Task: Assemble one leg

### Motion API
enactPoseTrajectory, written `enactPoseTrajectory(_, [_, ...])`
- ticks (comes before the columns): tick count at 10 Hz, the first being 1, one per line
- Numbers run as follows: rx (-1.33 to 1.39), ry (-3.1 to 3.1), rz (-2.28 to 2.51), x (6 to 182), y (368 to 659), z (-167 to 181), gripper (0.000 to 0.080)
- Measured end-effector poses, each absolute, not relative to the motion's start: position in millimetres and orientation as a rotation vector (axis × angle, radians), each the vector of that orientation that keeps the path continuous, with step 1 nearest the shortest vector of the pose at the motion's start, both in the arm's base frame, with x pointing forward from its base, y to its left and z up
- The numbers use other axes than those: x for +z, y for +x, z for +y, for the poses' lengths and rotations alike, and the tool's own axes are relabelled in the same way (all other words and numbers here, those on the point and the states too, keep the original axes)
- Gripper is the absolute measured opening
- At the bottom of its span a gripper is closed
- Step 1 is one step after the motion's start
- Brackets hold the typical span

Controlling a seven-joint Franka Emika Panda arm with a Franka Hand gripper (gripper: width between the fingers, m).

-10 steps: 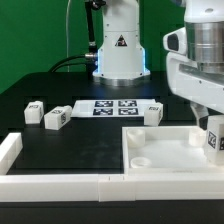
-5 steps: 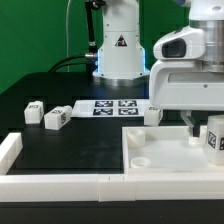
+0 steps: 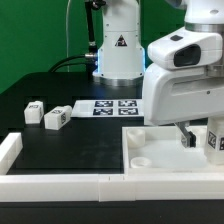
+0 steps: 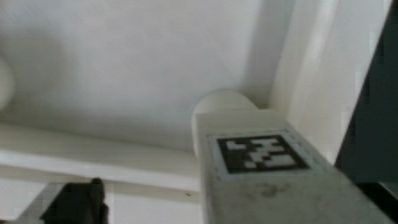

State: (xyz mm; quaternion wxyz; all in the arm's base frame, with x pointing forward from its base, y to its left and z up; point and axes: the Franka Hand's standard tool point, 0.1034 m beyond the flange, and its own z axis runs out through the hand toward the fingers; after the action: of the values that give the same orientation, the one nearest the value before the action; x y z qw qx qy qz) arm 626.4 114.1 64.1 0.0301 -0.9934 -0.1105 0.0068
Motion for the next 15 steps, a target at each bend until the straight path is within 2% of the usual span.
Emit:
enactPoseTrajectory(1, [0.022, -3.062, -0.342, 63.7, 626.2, 114.6, 0.0567])
enactPoseTrajectory(2, [0.022, -3.063, -0.34, 63.6, 626.2, 113.9, 0.0384])
enactPoseTrajectory(3, [0.022, -3.063, -0.34, 63.5, 626.2, 114.0, 0.0286])
enactPoseTrajectory(7, [0.029, -3.078, -0.145, 63.0, 625.6, 114.8, 0.0287])
enactPoseTrajectory(10, [0.046, -3.029, 0.673, 60.8, 623.2, 119.0, 0.0287])
enactPoseTrajectory(15, [0.073, -2.732, 1.474, 60.8, 624.6, 121.4, 0.0287])
